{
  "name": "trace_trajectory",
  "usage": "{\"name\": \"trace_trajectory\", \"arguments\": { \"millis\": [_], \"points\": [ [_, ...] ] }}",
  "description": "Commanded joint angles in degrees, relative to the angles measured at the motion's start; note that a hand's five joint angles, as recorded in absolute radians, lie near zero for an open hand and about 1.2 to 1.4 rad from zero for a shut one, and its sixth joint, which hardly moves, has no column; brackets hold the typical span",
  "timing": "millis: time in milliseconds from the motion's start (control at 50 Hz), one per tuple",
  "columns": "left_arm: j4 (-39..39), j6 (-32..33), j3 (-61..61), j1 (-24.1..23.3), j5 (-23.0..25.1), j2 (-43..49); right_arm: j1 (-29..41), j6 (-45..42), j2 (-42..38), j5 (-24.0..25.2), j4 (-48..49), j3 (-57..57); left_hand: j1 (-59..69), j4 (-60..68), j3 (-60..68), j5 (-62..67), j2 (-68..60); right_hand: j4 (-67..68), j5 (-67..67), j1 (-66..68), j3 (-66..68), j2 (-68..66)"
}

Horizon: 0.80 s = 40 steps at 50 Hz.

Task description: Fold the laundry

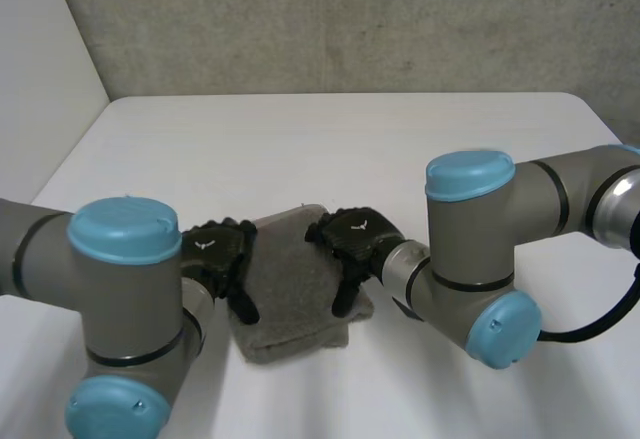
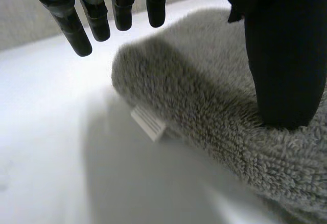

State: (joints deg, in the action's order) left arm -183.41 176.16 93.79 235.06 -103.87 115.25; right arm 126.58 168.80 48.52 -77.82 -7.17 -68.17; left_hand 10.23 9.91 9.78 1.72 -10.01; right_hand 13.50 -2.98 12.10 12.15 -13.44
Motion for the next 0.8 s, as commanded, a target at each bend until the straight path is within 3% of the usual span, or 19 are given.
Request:
{"name": "trace_trajectory", "arguments": {
  "millis": [20, 100, 140, 160, 200, 240, 260, 300, 400, 520, 800],
  "points": [
    [-0.02, 3.74, -3.51, -1.54, 0.59, -10.81, -0.63, 3.19, 12.88, -1.45, 4.43, -0.56, 0.65, 0.97, 1.1, -0.84, -0.88, -3.5, 2.98, -2.1, -2.15, 3.44],
    [0.86, 4.36, -8.71, -1.19, 0.77, -15.23, -2.31, 5.4, 18.8, -5.77, 5.76, -0.65, 0.66, 0.98, 1.1, -0.83, -0.88, -3.5, 2.98, -2.1, -2.15, 3.44],
    [2.27, 4.36, -11.35, -0.92, 1.3, -16.81, -4.41, 6.45, 24.66, -13.46, 5.76, -0.91, 1.16, 1.48, 1.61, -0.33, -1.38, -3.5, 2.98, -2.1, -2.15, 3.44],
    [4.79, 4.36, -14.13, -0.66, 2.26, -18.12, -4.42, 6.45, 24.69, -13.5, 5.76, -0.91, 1.33, 1.65, 1.78, -0.16, -1.55, -3.5, 2.98, -2.1, -2.15, 3.44],
    [8.24, 4.28, -17.33, -0.13, 3.67, -19.01, -6.08, 5.75, 29.33, -19.28, 4.8, -1.09, 1.16, 1.48, 1.61, -0.33, -1.39, -3.5, 2.98, -2.1, -2.15, 3.44],
    [16.12, 3.4, -23.01, 2.84, 7.26, -20.15, -7.22, 4.88, 30.74, -20.34, 3.49, -1.18, -0.01, 0.31, 0.44, -1.5, -0.22, -3.5, 2.98, -2.1, -2.15, 3.44],
    [16.15, 3.4, -23.04, 2.86, 7.27, -20.15, -7.23, 4.87, 30.76, -20.36, 3.48, -1.18, -0.02, 0.3, 0.43, -1.51, -0.21, -3.5, 2.98, -2.1, -2.15, 3.44],
    [22.72, 3.05, -25.32, 8.02, 11.04, -21.2, -9.59, 3.21, 32.07, -19.66, -0.02, -1.44, -0.18, 0.14, 0.26, -1.67, -0.04, -3.5, 2.98, -2.1, -2.15, 3.44],
    [24.33, 1.38, -25.15, 11.9, 15.87, -22.43, -10.3, 3.55, 32.42, -18.42, -2.5, -1.97, -0.18, 0.14, 0.26, -1.67, -0.04, -3.5, 2.98, -2.1, -2.15, 3.44],
    [22.57, -2.92, -24.8, 12.53, 17.47, -22.17, -9.43, 3.55, 32.78, -18.33, -2.06, -3.89, -0.18, 0.14, 0.26, -1.67, -0.04, -3.5, 2.98, -2.1, -2.15, 3.44],
    [19.06, -3.37, -21.28, 12.44, 17.56, -22.44, -9.16, 3.2, 33.92, -18.16, 0.66, -6.89, -0.18, 0.14, 0.26, -1.67, -0.04, -3.5, 2.98, -2.1, -2.15, 3.44]
  ]
}}
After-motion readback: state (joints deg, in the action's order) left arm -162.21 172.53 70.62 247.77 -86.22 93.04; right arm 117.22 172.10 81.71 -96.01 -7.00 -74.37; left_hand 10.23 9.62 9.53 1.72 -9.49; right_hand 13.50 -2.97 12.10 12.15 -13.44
